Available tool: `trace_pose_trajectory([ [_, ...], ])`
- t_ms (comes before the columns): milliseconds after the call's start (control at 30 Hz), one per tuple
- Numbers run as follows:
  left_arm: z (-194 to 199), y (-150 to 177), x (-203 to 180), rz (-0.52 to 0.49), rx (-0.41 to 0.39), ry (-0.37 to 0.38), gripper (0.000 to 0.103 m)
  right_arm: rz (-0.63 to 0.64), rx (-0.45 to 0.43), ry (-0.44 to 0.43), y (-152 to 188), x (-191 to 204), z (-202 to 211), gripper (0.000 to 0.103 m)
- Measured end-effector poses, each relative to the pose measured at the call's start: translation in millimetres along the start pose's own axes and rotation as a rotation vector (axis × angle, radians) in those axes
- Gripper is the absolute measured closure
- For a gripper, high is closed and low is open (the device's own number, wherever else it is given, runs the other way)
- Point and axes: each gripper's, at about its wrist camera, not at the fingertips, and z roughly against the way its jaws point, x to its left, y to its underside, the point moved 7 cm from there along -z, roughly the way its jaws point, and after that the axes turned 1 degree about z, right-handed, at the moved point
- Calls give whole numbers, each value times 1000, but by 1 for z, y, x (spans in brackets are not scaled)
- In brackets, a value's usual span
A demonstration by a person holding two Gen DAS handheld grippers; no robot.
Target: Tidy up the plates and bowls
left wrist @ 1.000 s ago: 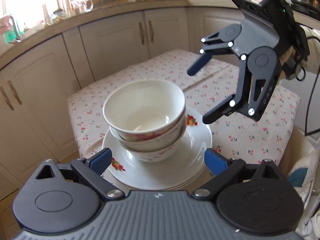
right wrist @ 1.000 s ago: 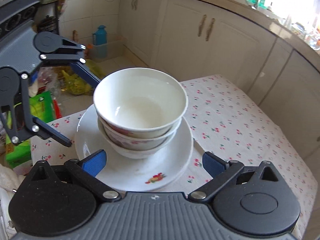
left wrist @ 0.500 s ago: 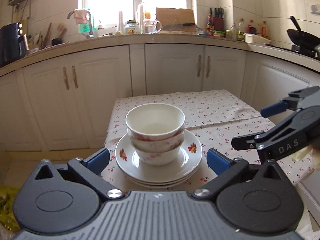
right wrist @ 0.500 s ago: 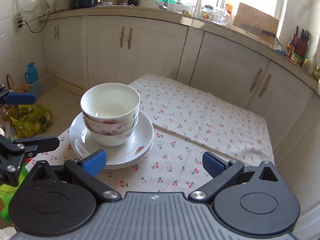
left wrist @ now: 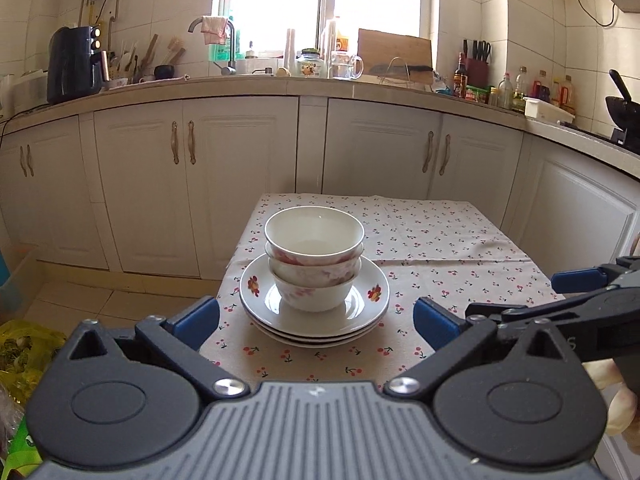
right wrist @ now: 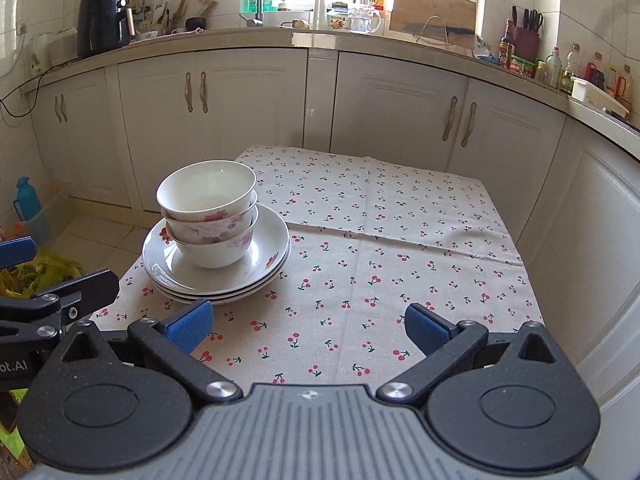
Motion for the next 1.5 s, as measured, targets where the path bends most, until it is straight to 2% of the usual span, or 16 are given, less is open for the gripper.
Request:
trace_pose_trajectory([
  [100,5,-4,-2,-15,-15,-21,1,4,-22,14,-1,0,8,0],
  [400,10,-8,-7,-9,-24,-14,1,-2,-56,32,-3,-5,18,0],
  [1500,2,-5,-9,1,2,13,1,-11,-78,89,-4,-9,21,0],
])
